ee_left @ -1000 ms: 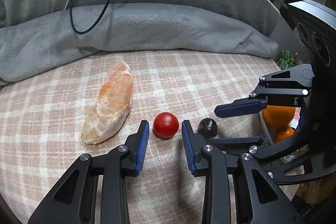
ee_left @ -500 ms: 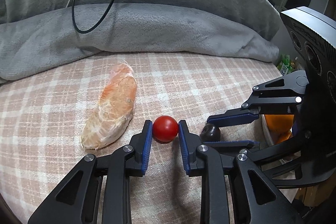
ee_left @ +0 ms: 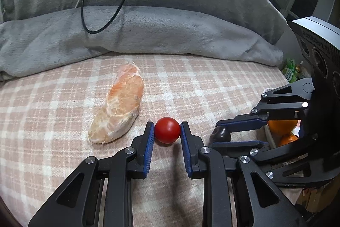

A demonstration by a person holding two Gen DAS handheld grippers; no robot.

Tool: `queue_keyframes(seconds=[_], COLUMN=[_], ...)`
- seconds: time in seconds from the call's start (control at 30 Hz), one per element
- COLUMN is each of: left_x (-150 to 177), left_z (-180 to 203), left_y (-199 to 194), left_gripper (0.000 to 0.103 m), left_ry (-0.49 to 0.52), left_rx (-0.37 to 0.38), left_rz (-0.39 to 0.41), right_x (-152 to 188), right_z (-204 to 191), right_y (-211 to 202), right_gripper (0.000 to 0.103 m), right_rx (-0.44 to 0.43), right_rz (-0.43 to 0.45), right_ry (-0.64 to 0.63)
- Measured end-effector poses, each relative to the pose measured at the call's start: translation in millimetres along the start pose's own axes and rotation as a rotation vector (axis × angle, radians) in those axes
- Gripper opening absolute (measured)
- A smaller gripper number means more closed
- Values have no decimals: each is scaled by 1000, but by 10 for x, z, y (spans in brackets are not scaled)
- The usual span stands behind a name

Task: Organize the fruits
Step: 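Lift the cherry tomato and plum and carry both over the plate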

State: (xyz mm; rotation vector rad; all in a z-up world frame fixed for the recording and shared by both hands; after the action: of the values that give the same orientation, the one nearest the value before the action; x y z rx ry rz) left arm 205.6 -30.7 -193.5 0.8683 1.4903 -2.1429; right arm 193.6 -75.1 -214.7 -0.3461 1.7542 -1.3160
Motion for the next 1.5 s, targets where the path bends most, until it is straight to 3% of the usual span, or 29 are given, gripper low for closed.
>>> queue_keyframes(seconds=[0.4, 0.87, 1.17, 1.5], left_x=[-5, 24, 76, 130], left_z=[208, 720, 944, 1326], left_y=[-332, -647, -804, -786], left_gripper=[23, 23, 23, 23], left_ry=[-1, -30, -82, -29], left_rx=[2, 62, 92, 120], left_rz=[58, 153, 208, 199], right_x=[90, 601, 963, 1319], right_z=[-17, 259, 498, 665], right_y=[-622, -1380, -1678, -1797], right_gripper=[25, 25, 25, 25], right_rx=[-8, 79, 164, 222], right_rz=[166, 343, 407, 440], right_ry=[100, 278, 386, 491])
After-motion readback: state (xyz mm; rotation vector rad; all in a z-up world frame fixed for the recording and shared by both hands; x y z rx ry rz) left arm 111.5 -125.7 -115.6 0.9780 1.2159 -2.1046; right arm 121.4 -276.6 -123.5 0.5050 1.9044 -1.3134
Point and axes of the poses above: each gripper's, at about its wrist camera, not at the fingertips, and y roughly the way its jaws point, z to its right, x to its underside, the point moved 9 cm from there along y, roughly the way its jaws point, and after that the axes turned 5 degrees about z, right-handed, at the moved point
